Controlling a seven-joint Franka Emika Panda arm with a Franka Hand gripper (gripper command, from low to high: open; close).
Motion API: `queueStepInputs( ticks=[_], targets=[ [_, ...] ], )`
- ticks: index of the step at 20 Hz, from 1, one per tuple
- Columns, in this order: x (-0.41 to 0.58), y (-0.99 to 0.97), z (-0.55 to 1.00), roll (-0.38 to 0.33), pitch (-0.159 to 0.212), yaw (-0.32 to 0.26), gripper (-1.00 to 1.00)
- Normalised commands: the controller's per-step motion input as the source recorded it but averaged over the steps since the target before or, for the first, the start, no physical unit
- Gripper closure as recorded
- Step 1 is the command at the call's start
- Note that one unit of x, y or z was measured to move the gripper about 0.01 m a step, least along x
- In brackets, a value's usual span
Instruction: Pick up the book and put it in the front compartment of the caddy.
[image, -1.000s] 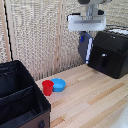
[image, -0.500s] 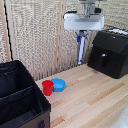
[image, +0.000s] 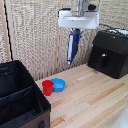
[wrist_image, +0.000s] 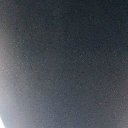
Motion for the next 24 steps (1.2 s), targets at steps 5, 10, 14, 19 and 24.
queueStepInputs(
  ticks=[5,10,14,19,24],
  targets=[
    [-0.05,0.52,0.4,0.0,-0.007,-0.193,1.0],
    [-0.068,0.52,0.38,0.0,0.0,-0.176,1.0],
    [-0.074,0.61,0.35,0.0,0.0,-0.133,1.0],
    [-0.034,0.69,0.29,-0.005,0.01,-0.108,1.0],
    [0.0,0.8,0.04,-0.014,0.073,-0.078,1.0]
  ],
)
